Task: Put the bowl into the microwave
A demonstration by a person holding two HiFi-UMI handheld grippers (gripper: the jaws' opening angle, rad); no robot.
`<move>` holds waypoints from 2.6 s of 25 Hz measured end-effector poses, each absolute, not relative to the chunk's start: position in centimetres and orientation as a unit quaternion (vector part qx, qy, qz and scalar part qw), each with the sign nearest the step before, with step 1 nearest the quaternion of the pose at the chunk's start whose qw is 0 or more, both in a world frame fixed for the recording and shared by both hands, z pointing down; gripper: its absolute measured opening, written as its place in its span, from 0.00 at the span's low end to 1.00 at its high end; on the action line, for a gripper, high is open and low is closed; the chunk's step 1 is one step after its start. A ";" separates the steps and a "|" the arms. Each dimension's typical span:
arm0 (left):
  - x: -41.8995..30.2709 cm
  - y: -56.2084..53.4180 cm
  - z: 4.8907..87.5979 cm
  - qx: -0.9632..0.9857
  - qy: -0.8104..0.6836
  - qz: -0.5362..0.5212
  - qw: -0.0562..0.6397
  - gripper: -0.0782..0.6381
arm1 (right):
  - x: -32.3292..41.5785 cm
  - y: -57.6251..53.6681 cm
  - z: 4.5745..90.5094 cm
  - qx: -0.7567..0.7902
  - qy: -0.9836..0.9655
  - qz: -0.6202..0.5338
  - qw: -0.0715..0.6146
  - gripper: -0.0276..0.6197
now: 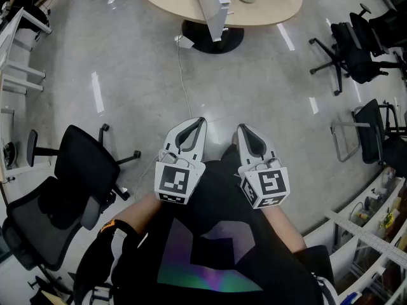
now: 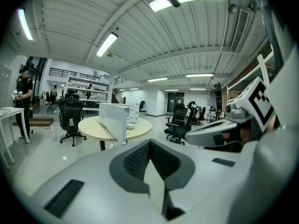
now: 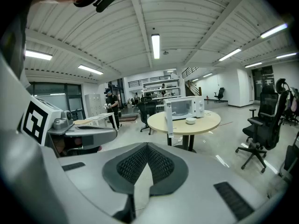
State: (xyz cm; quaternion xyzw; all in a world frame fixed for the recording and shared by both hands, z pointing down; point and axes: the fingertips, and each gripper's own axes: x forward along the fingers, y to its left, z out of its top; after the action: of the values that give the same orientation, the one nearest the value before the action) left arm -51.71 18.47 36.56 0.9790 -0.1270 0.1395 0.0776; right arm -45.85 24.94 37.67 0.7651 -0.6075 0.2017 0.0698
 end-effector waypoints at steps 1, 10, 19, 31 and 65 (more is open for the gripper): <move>-51.6 18.5 36.6 0.979 -0.127 0.140 0.078 0.17 | -45.7 24.9 37.7 0.765 -0.608 0.202 0.070 0.07; -50.2 18.1 36.9 0.977 -0.131 0.143 0.083 0.17 | -44.4 24.5 38.0 0.762 -0.610 0.206 0.072 0.07; -46.9 18.4 36.6 0.977 -0.127 0.142 0.094 0.17 | -41.0 25.1 37.6 0.768 -0.599 0.214 0.074 0.07; -40.0 19.8 37.0 0.975 -0.127 0.160 0.089 0.17 | -34.3 26.9 38.2 0.769 -0.596 0.223 0.062 0.07; -23.8 24.3 34.4 0.975 -0.149 0.162 0.029 0.17 | -17.7 30.6 36.0 0.766 -0.619 0.175 0.003 0.07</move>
State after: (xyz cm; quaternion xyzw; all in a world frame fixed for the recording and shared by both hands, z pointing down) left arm -23.84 24.30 34.41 0.9750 -0.1492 0.1619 0.0292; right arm -17.65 30.55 36.01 0.7658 -0.6187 0.1753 0.0032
